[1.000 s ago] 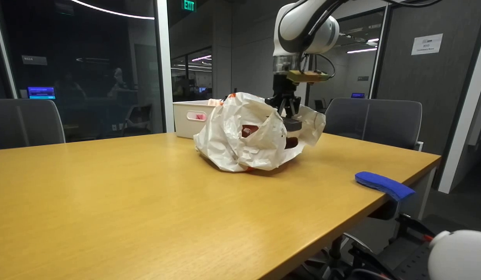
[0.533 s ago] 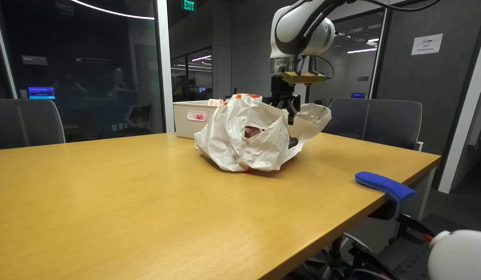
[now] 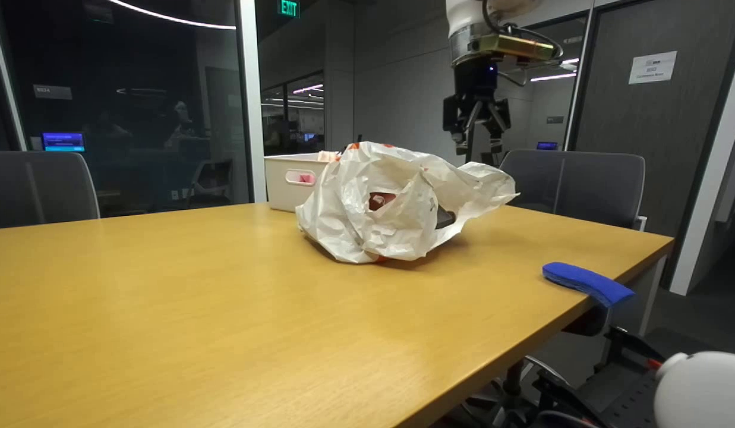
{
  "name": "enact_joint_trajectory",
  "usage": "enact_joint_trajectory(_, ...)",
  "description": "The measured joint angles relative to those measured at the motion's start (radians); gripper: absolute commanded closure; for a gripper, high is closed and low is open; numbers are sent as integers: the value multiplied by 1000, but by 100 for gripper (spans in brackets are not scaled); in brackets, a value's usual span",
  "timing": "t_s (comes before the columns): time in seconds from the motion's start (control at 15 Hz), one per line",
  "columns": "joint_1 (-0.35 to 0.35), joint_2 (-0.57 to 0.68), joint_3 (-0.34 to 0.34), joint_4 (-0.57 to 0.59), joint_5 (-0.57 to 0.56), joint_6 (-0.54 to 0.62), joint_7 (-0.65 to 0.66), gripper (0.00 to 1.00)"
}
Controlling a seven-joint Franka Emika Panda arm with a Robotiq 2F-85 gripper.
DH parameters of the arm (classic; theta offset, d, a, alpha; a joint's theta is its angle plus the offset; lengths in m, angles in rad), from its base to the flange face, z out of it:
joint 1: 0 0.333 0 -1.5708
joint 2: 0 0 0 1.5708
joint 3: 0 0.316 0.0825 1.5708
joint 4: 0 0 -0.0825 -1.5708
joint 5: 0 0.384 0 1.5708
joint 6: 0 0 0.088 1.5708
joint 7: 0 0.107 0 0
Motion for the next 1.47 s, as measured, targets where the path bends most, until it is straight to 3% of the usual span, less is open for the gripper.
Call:
enact_joint_trajectory(0.2, -20, -89, -22, -61, 13, -58, 6, 0)
enact_joint_trajectory(0.47, -20, -203, 0, -253, 7, 38, 71, 0)
enact_joint_trajectory(1.07, -22, -187, -2, -240, 8, -6, 67, 0)
enact_joint_trajectory(1.47, -40, -207, -29, -351, 8, -10, 37, 0)
